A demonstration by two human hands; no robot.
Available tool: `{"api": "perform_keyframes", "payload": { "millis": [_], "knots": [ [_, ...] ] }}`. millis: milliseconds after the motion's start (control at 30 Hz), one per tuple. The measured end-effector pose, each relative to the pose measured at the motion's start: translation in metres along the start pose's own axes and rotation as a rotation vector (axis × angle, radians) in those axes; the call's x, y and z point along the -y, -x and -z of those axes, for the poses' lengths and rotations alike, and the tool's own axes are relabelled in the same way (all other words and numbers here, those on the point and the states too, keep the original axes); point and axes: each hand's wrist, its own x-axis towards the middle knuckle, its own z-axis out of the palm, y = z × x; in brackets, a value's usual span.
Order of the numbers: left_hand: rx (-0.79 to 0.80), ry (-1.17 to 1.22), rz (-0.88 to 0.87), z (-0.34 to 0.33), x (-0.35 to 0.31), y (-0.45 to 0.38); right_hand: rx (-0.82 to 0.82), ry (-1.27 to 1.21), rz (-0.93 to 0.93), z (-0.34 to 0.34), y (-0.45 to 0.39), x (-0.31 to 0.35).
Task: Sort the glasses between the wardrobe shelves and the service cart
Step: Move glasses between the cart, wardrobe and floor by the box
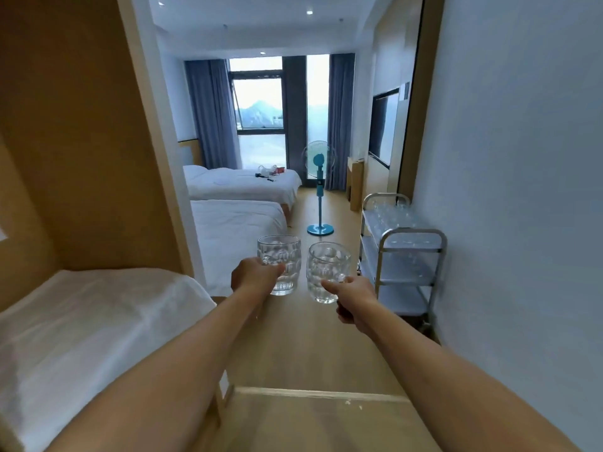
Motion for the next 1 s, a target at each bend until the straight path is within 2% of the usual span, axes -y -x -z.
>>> {"api": "perform_keyframes", "payload": {
  "millis": [400,633,1000],
  "knots": [
    [0.153,-0.002,-0.037,-0.039,0.018,-0.156,-0.143,-0.065,-0.104,-0.053,-0.130,0.006],
    [0.156,0.052,-0.060,-0.110,-0.005,-0.253,-0.149,-0.040,-0.093,-0.038,-0.255,0.012],
    [0.129,0.063,-0.041,-0.232,-0.076,-0.412,-0.182,-0.006,-0.127,0.009,-0.454,0.048]
  ]
}}
